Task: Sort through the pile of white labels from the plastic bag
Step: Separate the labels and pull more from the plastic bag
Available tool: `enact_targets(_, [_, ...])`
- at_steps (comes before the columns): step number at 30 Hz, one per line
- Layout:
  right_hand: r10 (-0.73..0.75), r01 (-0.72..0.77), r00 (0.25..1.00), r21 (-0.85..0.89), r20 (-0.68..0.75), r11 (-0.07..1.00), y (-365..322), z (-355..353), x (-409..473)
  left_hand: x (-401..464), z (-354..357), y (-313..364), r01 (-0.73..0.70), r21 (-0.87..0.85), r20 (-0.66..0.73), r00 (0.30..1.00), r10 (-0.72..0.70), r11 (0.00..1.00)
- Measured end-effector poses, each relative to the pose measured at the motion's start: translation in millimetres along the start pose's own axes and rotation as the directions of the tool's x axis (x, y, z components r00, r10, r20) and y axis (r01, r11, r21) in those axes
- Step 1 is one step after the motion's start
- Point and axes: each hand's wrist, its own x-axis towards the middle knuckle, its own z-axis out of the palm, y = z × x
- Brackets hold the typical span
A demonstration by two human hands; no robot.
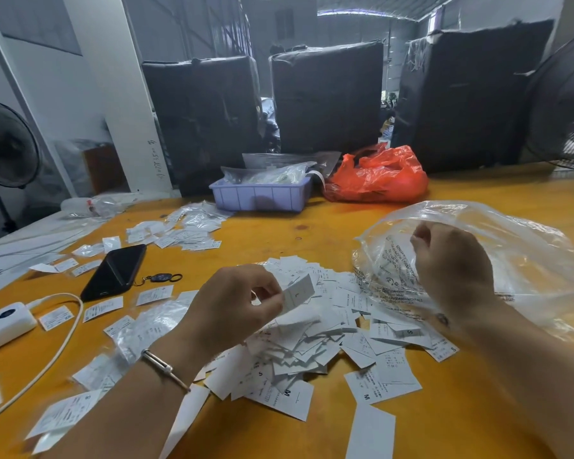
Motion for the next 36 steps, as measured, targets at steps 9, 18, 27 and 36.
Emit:
enact_targets(9, [0.108,-0.363,0.93,0.836,0.351,0.41,-25.2,-7.7,-8.2,2.8,-2.7,8.8,0.146,-0.327,-0.043,0.985,-0.169,0.934])
enact_targets(18, [-0.242,-0.622,0.751,0.781,0.615,0.053,-49.9,-10.9,-19.2,3.6,-12.6,22.3,0.305,-0.87,0.293,0.952,-0.092,0.388])
enact_targets(27, [-0.278,-0.48,0.78,0.821,0.56,0.309,-65.9,-15.8,-35.6,-1.4,-9.1,34.1,0.303,-0.707,0.38,0.925,-0.019,0.639])
enact_targets(36, [-0.274,-0.34,0.837,0.842,0.474,0.42,-64.3,-21.8,-30.6,-0.1,-8.7,31.0,0.241,-0.689,0.206,0.969,-0.134,0.683])
